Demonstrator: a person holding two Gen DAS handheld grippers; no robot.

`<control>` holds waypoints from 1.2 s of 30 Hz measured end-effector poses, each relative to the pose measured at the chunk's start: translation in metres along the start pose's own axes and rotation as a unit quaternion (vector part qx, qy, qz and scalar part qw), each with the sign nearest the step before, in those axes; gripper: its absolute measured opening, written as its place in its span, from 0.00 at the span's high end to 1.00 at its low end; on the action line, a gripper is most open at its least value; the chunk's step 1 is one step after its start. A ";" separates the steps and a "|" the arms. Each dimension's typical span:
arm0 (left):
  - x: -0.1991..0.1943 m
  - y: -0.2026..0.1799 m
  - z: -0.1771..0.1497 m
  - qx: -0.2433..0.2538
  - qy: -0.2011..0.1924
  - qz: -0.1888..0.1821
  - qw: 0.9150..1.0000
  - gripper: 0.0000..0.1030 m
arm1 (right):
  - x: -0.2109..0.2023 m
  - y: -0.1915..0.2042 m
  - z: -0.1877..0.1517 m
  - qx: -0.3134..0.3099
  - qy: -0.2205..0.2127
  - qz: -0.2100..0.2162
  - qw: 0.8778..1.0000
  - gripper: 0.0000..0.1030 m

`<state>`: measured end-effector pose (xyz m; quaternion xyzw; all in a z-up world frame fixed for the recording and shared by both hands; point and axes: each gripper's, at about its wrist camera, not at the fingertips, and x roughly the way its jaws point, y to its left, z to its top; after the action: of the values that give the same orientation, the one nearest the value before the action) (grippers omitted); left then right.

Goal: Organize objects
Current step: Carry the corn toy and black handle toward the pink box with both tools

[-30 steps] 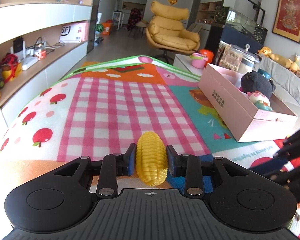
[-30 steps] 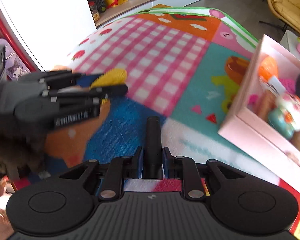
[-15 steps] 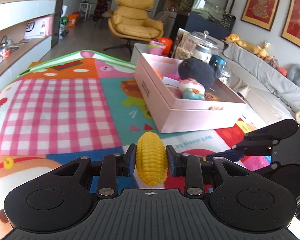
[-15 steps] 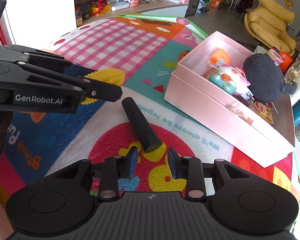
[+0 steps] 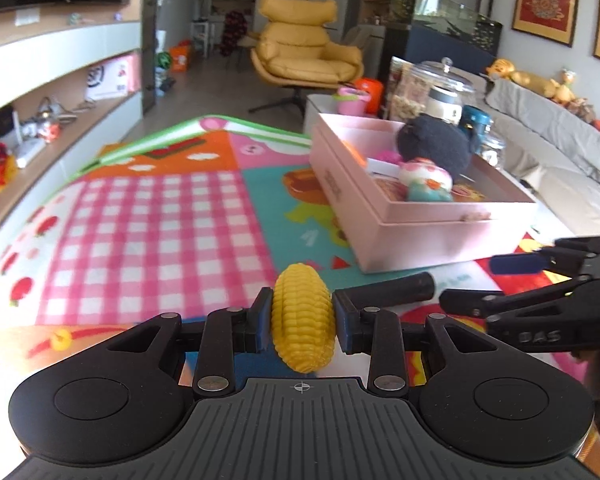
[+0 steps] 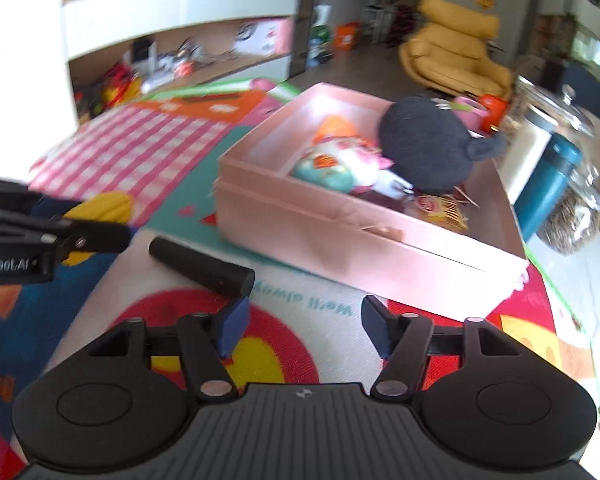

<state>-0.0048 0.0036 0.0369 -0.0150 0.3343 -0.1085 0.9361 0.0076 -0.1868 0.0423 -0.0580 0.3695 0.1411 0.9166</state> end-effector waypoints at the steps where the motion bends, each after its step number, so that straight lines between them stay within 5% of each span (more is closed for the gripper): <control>1: 0.000 0.003 0.000 -0.002 0.001 0.003 1.000 0.66 | 0.000 -0.002 0.000 0.023 -0.003 0.015 1.000 0.24; 6: -0.001 0.009 -0.002 -0.002 0.004 0.016 1.000 0.66 | 0.011 0.019 -0.006 0.041 -0.004 0.024 0.999 0.08; 19: -0.011 0.032 -0.003 -0.010 -0.011 0.064 0.998 0.66 | 0.054 0.068 0.016 0.015 0.006 -0.009 1.000 0.00; 23: -0.014 0.034 -0.006 -0.013 -0.008 0.065 0.998 0.66 | 0.053 0.070 0.019 0.010 0.002 -0.005 1.000 0.07; 25: -0.017 0.033 -0.007 -0.012 -0.009 0.066 0.998 0.66 | 0.046 0.072 0.018 -0.001 -0.002 -0.003 1.000 0.26; 36: -0.033 0.000 -0.008 0.029 -0.009 0.053 0.998 0.66 | -0.014 0.046 -0.009 -0.012 -0.015 -0.001 1.000 0.26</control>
<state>-0.0342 0.0113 0.0511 0.0287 0.3227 -0.0685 0.9436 -0.0215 -0.1482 0.0452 -0.0679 0.3543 0.1453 0.9213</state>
